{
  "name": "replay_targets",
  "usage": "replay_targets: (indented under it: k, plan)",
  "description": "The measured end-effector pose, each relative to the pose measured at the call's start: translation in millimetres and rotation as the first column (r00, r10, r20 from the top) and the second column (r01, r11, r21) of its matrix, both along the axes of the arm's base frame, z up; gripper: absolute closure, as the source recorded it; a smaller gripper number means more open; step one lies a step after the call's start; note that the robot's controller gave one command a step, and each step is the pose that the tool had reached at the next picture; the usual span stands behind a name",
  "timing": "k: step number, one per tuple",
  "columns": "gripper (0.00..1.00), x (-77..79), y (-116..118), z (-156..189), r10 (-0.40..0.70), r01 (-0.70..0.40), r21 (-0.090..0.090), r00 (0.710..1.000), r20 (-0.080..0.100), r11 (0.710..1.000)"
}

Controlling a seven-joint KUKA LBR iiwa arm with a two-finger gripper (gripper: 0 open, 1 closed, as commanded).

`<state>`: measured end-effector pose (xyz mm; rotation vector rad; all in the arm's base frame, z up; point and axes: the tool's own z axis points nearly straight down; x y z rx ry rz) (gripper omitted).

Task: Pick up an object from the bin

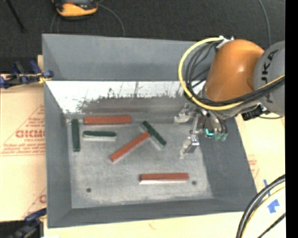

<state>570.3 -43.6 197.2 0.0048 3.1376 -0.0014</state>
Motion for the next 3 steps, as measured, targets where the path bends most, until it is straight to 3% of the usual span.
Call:
replay_targets:
  k: [1, 2, 3]
  plan:
    - [1.00, 62.5, 1, -107, 0.112, -0.112, 0.000, 0.994, -0.005, 0.994]
    - [1.00, 62.9, 1, -106, 0.112, -0.112, 0.000, 0.994, -0.003, 0.994]
    - [1.00, 58.6, 3, -65, 0.113, -0.113, 0.000, 0.994, -0.002, 0.994]
